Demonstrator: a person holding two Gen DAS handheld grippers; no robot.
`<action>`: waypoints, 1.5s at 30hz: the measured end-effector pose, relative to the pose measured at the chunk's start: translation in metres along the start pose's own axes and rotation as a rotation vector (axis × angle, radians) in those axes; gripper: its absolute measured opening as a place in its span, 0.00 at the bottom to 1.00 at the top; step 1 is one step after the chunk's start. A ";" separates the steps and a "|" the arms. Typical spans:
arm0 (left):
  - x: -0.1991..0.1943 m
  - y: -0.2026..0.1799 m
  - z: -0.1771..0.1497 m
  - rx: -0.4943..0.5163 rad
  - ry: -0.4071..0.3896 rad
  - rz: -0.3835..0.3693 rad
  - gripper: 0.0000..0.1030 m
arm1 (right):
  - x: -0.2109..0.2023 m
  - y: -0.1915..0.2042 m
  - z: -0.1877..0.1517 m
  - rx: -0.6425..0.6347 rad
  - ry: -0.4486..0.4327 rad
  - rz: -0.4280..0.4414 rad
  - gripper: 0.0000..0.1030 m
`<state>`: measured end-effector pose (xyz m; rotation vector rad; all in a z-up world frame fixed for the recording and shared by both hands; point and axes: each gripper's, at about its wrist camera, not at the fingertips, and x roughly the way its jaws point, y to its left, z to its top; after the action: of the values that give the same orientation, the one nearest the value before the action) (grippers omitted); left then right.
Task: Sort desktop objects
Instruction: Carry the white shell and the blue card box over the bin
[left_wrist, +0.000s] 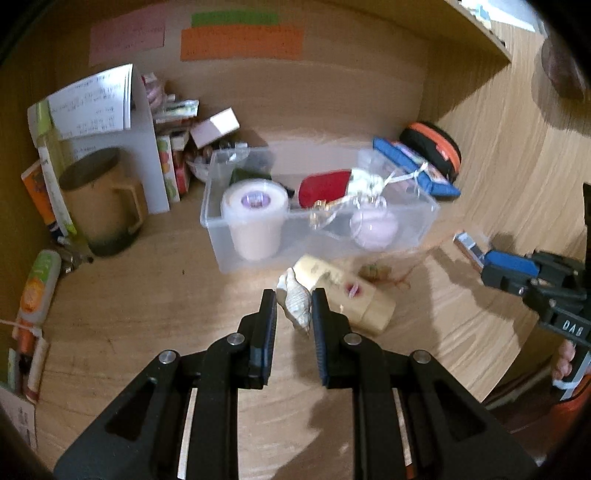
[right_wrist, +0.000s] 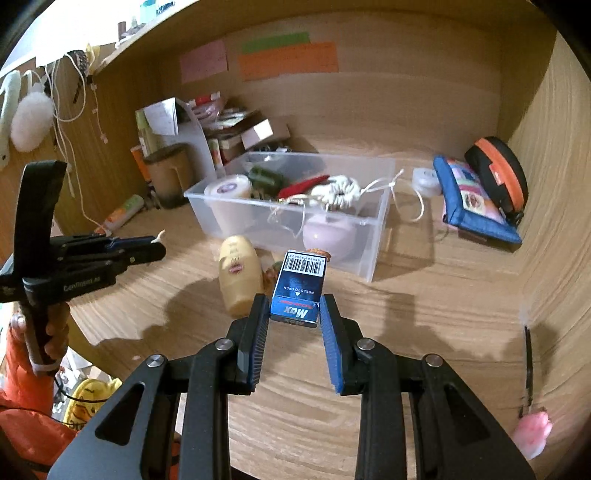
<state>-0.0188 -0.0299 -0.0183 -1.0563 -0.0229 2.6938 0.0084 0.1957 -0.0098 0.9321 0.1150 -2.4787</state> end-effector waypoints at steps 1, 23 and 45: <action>-0.001 0.000 0.004 -0.004 -0.007 -0.002 0.18 | -0.001 -0.001 0.003 0.001 -0.006 0.005 0.25; 0.016 0.008 0.059 -0.013 -0.045 -0.040 0.18 | 0.015 -0.014 0.066 -0.008 -0.106 0.028 0.24; 0.106 -0.021 0.093 0.060 0.068 -0.096 0.18 | 0.078 -0.060 0.094 0.025 -0.047 -0.054 0.24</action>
<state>-0.1516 0.0220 -0.0185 -1.0995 0.0190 2.5559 -0.1268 0.1935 0.0072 0.8914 0.0948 -2.5550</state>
